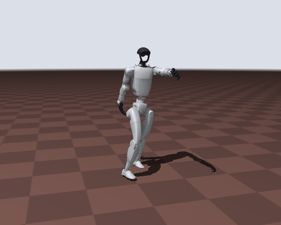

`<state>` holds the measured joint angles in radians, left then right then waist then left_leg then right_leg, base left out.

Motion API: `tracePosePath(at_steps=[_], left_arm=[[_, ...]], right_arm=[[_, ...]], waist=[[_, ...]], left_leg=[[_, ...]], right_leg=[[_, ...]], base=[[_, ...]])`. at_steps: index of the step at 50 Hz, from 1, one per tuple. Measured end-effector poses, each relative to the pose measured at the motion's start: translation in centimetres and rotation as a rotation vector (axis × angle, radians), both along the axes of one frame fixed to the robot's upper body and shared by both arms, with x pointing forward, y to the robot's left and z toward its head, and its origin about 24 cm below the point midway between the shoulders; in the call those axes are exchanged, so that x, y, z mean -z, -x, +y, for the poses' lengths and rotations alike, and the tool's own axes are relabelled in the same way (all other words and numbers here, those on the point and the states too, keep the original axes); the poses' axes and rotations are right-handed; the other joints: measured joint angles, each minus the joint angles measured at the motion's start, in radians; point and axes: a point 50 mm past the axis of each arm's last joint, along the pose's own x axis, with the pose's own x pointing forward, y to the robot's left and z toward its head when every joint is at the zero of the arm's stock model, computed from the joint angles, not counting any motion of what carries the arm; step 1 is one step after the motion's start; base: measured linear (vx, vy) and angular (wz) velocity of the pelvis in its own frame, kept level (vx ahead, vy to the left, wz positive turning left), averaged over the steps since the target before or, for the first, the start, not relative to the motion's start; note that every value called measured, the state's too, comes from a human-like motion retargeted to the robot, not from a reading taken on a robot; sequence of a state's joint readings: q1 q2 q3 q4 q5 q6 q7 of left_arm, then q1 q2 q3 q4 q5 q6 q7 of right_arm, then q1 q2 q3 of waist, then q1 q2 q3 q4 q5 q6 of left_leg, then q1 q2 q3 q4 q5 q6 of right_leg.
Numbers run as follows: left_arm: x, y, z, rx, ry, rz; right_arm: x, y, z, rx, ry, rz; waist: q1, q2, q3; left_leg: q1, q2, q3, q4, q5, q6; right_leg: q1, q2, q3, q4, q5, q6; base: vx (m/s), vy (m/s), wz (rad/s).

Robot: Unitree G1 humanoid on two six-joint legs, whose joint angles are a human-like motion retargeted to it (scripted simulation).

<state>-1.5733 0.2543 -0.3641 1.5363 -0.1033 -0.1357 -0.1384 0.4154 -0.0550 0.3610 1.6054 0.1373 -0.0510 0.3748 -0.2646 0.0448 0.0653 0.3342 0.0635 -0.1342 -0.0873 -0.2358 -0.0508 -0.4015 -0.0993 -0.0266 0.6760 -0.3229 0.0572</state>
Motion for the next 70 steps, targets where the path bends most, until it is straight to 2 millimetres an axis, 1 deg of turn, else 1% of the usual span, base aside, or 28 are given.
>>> tracePosePath(at_steps=[3, 5, 7, 10, 12, 13, 15, 17, 20, 23, 25, 27, 30, 32, 35, 38, 41, 43, 45, 48, 50, 53, 56, 59, 62, 65, 67, 70], left_arm=[[7.2, 0.4, -1.6, 0.050, 0.086, 0.138], [14.0, 2.0, -2.6, 0.091, 0.073, 0.284], [23.0, 5.8, -2.0, 0.107, 0.006, 0.515], [35.7, 16.5, 2.4, 0.026, 0.071, 1.000], [40.9, 25.9, 7.4, -0.099, 0.093, 1.287], [42.2, 30.8, 9.9, -0.161, 0.098, 1.411], [42.6, 39.7, 14.6, -0.288, 0.112, 1.596], [40.9, 46.9, 18.8, -0.426, 0.127, 1.705], [36.0, 55.8, 23.8, -0.647, 0.129, 1.844], [30.8, 62.5, 26.0, -0.865, 0.149, 1.969], [28.5, 65.7, 25.8, -0.974, 0.198, 2.026], [27.9, 67.7, 24.4, -1.031, 0.284, 2.064], [29.6, 69.0, 20.7, -1.055, 0.446, 2.092], [32.5, 67.7, 18.1, -1.053, 0.500, 2.054], [38.3, 61.3, 15.2, -1.108, 0.555, 1.804], [42.8, 50.4, 13.0, -0.897, 0.545, 1.632], [42.9, 34.5, 12.0, -0.595, 0.403, 1.370], [38.7, 22.4, 11.0, -0.446, 0.331, 1.129], [31.1, 12.1, 9.4, -0.337, 0.287, 0.872], [16.7, 2.7, 7.1, -0.242, 0.276, 0.483], [7.6, 0.4, 6.8, -0.230, 0.289, 0.245], [-2.4, 0.5, 8.1, -0.256, 0.227, 0.007], [-8.0, 1.7, 9.3, -0.270, 0.096, -0.096], [-9.6, 2.2, 9.4, -0.253, 0.027, -0.127], [-7.5, 1.5, 8.6, -0.207, 0.060, -0.105], [-1.6, 0.3, 7.0, -0.167, 0.186, 0.004], [4.4, 0.1, 5.9, -0.160, 0.212, 0.140], [17.6, 2.9, 5.0, -0.121, 0.117, 0.457]], right_arm=[[1.4, -4.2, -1.7, -0.160, 0.030, -0.052], [2.4, -8.2, -2.6, -0.219, 0.076, -0.138], [3.2, -13.9, -3.8, -0.175, 0.207, -0.297], [1.9, -25.5, -7.8, -0.135, 0.460, -0.600], [-1.6, -34.4, -10.3, -0.025, 0.577, -0.854], [-4.2, -38.6, -11.3, 0.054, 0.612, -0.989], [-10.9, -46.0, -13.4, 0.252, 0.666, -1.267], [-18.8, -50.9, -15.6, 0.447, 0.721, -1.531], [-30.7, -54.2, -18.4, 0.660, 0.786, -1.853], [-39.5, -54.6, -19.3, 0.816, 0.780, -2.060], [-43.6, -54.6, -19.0, 0.890, 0.740, -2.156], [-46.0, -54.8, -17.8, 0.887, 0.698, -2.215], [-46.8, -55.9, -15.2, 0.816, 0.629, -2.238], [-45.2, -56.9, -13.3, 0.816, 0.552, -2.211], [-40.3, -57.8, -11.6, 0.901, 0.496, -2.129], [-28.3, -56.5, -10.8, 0.804, 0.522, -1.878], [-12.8, -48.5, -11.0, 0.510, 0.562, -1.460], [-4.5, -39.7, -10.5, 0.262, 0.507, -1.102], [0.9, -29.2, -8.7, 0.086, 0.387, -0.736], [3.2, -14.5, -4.6, 0.041, 0.206, -0.319], [2.1, -6.4, -2.1, 0.090, 0.133, -0.116], [-1.3, 2.7, -0.7, 0.170, 0.105, 0.120], [-4.8, 8.1, -1.1, 0.229, 0.122, 0.288], [-6.0, 9.5, -2.1, 0.248, 0.152, 0.334], [-4.6, 7.4, -3.5, 0.236, 0.188, 0.254], [-1.8, 2.7, -4.7, 0.187, 0.221, 0.148], [0.3, -2.1, -4.9, 0.091, 0.194, 0.056], [2.7, -12.2, -5.6, 0.050, 0.246, -0.204]], waist=[[0.086, -0.074, 0.055], [0.201, -0.105, 0.077], [0.287, -0.132, 0.080], [0.309, -0.147, -0.032], [0.348, -0.180, -0.076], [0.376, -0.201, -0.086], [0.437, -0.234, -0.090], [0.493, -0.246, -0.086], [0.563, -0.249, -0.083], [0.604, -0.262, -0.082], [0.614, -0.270, -0.084], [0.609, -0.275, -0.094], [0.588, -0.280, -0.106], [0.595, -0.280, -0.069], [0.585, -0.196, 0.004], [0.463, -0.111, -0.029], [0.346, -0.048, -0.045], [0.283, -0.028, -0.031], [0.211, -0.008, 0.010], [0.090, 0.014, 0.050], [0.030, 0.031, 0.056], [-0.019, 0.052, 0.047], [-0.038, 0.060, 0.027], [-0.036, 0.062, -0.001], [-0.029, 0.064, -0.019], [-0.023, 0.006, 0.031], [0.059, -0.055, 0.067], [0.246, -0.115, 0.089]], left_leg=[[0.098, -0.065, -0.068, 0.009, -0.011, 0.028], [0.095, -0.107, -0.068, 0.099, -0.028, 0.060], [-0.033, -0.155, -0.023, 0.384, -0.087, 0.075], [-0.521, -0.157, 0.116, 1.100, -0.244, 0.040], [-0.738, -0.118, 0.245, 1.437, -0.339, 0.098], [-0.815, -0.092, 0.309, 1.578, -0.383, 0.132], [-0.934, -0.035, 0.408, 1.815, -0.452, 0.192], [-1.027, 0.005, 0.446, 1.979, -0.500, 0.222], [-1.129, 0.036, 0.459, 2.100, -0.543, 0.236], [-1.157, 0.029, 0.466, 2.044, -0.543, 0.233], [-1.145, 0.010, 0.460, 1.929, -0.530, 0.218], [-1.091, 0.010, 0.472, 1.744, -0.512, 0.208], [-0.907, 0.048, 0.588, 1.332, -0.481, 0.206], [-0.645, 0.012, 0.740, 0.849, -0.404, 0.160], [-0.264, -0.080, 0.885, 0.127, -0.109, 0.074], [-0.209, -0.052, 0.793, 0.001, 0.002, -0.019], [-0.198, -0.021, 0.630, 0.000, 0.016, -0.034], [-0.194, -0.019, 0.533, 0.000, 0.012, -0.042], [-0.159, -0.014, 0.441, 0.000, 0.000, -0.054], [-0.112, -0.004, 0.328, 0.000, -0.013, -0.042], [-0.088, 0.008, 0.288, 0.000, -0.020, -0.015], [-0.057, 0.021, 0.282, 0.000, -0.024, 0.017], [-0.037, 0.026, 0.282, 0.000, -0.011, 0.010], [-0.026, 0.030, 0.271, 0.000, 0.008, -0.005], [-0.005, 0.032, 0.243, 0.001, 0.031, -0.013], [0.094, -0.006, 0.172, 0.031, 0.046, -0.007], [0.161, -0.055, 0.167, 0.073, 0.062, 0.018], [0.154, -0.114, 0.271, 0.260, 0.108, 0.060]], right_leg=[[0.303, -0.042, 0.113, -0.533, 0.183, 0.056], [0.384, -0.069, 0.134, -0.634, 0.273, 0.070], [0.429, -0.105, 0.104, -0.649, 0.287, 0.056], [0.361, -0.131, 0.014, -0.647, 0.272, 0.018], [0.335, -0.151, -0.009, -0.641, 0.259, 0.023], [0.331, -0.161, -0.013, -0.638, 0.250, 0.027], [0.341, -0.173, -0.029, -0.638, 0.233, 0.034], [0.372, -0.164, -0.060, -0.658, 0.225, 0.038], [0.422, -0.139, -0.109, -0.694, 0.226, 0.045], [0.454, -0.136, -0.141, -0.692, 0.221, 0.053], [0.467, -0.135, -0.156, -0.680, 0.217, 0.059], [0.474, -0.134, -0.165, -0.668, 0.217, 0.068], [0.482, -0.141, -0.164, -0.643, 0.220, 0.088], [0.526, -0.160, -0.143, -0.618, 0.217, 0.120], [0.626, -0.116, -0.131, -0.560, 0.186, 0.138], [0.605, -0.062, -0.208, -0.406, 0.211, 0.056], [0.416, -0.064, -0.233, 0.063, 0.208, -0.062], [0.222, -0.082, -0.194, 0.464, 0.141, -0.103], [0.091, -0.104, -0.184, 0.785, 0.054, -0.128], [-0.069, -0.130, -0.171, 1.093, -0.039, -0.142], [-0.187, -0.098, -0.131, 1.200, -0.066, -0.132], [-0.342, -0.036, -0.073, 1.213, -0.087, -0.135], [-0.425, -0.016, -0.055, 1.079, -0.107, -0.155], [-0.406, -0.015, -0.078, 0.776, -0.109, -0.148], [-0.239, -0.021, -0.151, 0.257, -0.065, -0.101], [0.143, -0.029, -0.222, -0.446, 0.137, -0.012], [0.318, -0.037, -0.202, -0.692, 0.318, 0.045], [0.436, -0.054, -0.118, -0.763, 0.386, 0.085]], base=[[0.48, -0.29, 0.76], [0.40, -0.31, -0.03], [0.31, -0.30, 0.49], [0.21, -0.25, 1.51], [0.29, -0.19, 0.91], [0.35, -0.16, 0.47], [0.38, -0.14, 0.38], [0.38, -0.13, 0.53], [0.38, -0.11, 0.60], [0.39, -0.03, 0.56], [0.38, 0.01, 0.50], [0.38, 0.04, 0.42], [0.40, 0.09, 0.12], [0.49, 0.17, -0.55], [0.48, 0.29, -0.09], [0.37, 0.32, 1.65], [0.35, 0.27, 2.47], [0.37, 0.16, 2.51], [0.46, 0.09, 2.59], [0.50, 0.03, 2.20], [0.51, -0.04, 1.13], [0.53, -0.09, 0.18], [0.52, -0.11, -0.13], [0.52, -0.11, 0.06], [0.55, -0.12, 0.55], [0.68, -0.17, 1.00], [0.71, -0.27, -0.22], [0.64, -0.29, -1.36]])
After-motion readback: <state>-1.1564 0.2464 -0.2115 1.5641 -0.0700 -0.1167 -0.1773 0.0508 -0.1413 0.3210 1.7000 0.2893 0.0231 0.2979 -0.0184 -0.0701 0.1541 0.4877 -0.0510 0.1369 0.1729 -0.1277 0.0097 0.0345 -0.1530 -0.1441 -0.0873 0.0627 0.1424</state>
